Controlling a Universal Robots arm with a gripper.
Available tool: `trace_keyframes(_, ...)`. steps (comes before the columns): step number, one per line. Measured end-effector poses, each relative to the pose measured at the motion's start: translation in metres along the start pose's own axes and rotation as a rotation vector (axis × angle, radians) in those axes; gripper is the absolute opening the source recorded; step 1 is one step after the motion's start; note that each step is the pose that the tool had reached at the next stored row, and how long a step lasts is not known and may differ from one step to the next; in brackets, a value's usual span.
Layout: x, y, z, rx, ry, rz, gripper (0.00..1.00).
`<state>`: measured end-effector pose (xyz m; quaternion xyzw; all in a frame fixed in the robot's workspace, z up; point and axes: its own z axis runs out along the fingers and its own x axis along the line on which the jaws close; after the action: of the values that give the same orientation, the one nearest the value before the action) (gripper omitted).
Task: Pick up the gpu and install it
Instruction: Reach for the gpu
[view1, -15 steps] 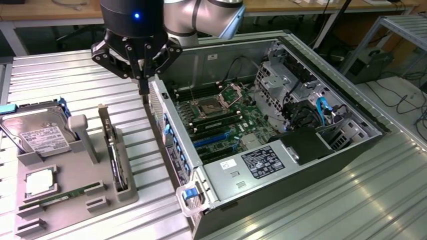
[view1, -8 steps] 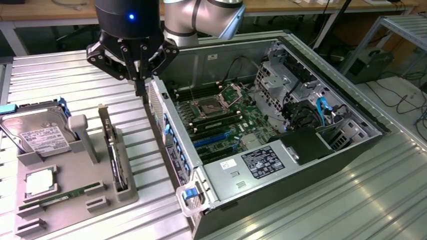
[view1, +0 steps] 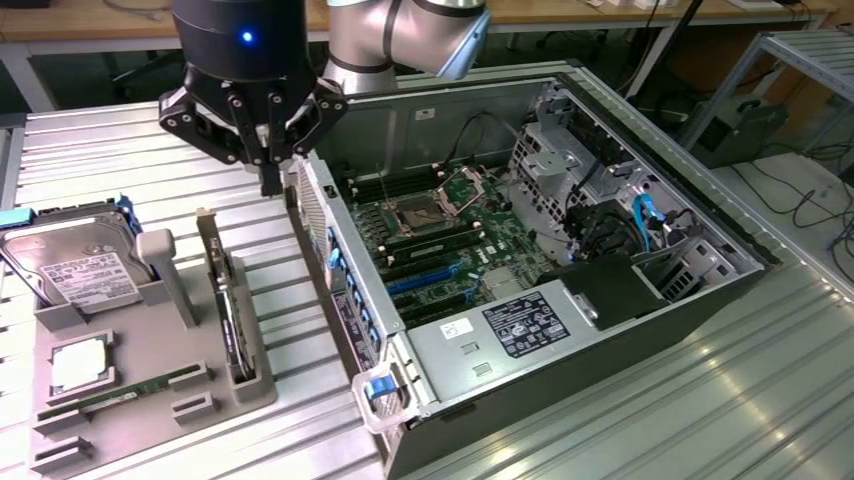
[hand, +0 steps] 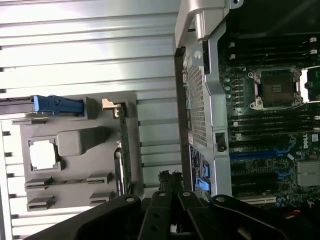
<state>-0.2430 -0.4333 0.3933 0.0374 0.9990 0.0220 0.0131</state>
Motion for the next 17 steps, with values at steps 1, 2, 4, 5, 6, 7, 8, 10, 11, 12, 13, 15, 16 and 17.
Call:
trace_keyframes(1, 0.001, -0.0002, -0.0001, 0.0001, 0.0000, 0.000, 0.11)
trace_keyframes(2, 0.002, -0.0004, -0.0001, 0.0000, 0.0000, 0.000, 0.11)
trace_keyframes(4, 0.003, -0.0007, -0.0002, 0.0001, 0.0000, 0.000, 0.11)
trace_keyframes(5, 0.004, -0.0009, -0.0002, 0.0000, 0.0000, 0.000, 0.11)
trace_keyframes(6, 0.004, -0.0011, -0.0002, 0.0000, 0.0000, 0.000, 0.11)
trace_keyframes(7, 0.005, -0.0012, -0.0002, 0.0000, 0.0000, 0.000, 0.11)
trace_keyframes(8, 0.006, -0.0014, -0.0002, -0.0001, 0.0000, 0.000, 0.11)
trace_keyframes(10, 0.008, -0.0020, -0.0003, -0.0001, 0.0001, 0.000, 0.11)
trace_keyframes(11, 0.009, -0.0022, -0.0003, -0.0002, 0.0000, 0.000, 0.11)
trace_keyframes(12, 0.010, -0.0025, -0.0004, -0.0002, 0.0001, 0.000, 0.11)
trace_keyframes(13, 0.011, -0.0027, -0.0004, -0.0002, 0.0001, 0.000, 0.11)
trace_keyframes(15, 0.012, -0.0032, -0.0005, -0.0003, 0.0001, 0.000, 0.11)
trace_keyframes(16, 0.013, -0.0034, -0.0005, -0.0004, 0.0001, 0.000, 0.11)
trace_keyframes(17, 0.014, -0.0037, -0.0005, -0.0005, 0.0001, 0.000, 0.11)
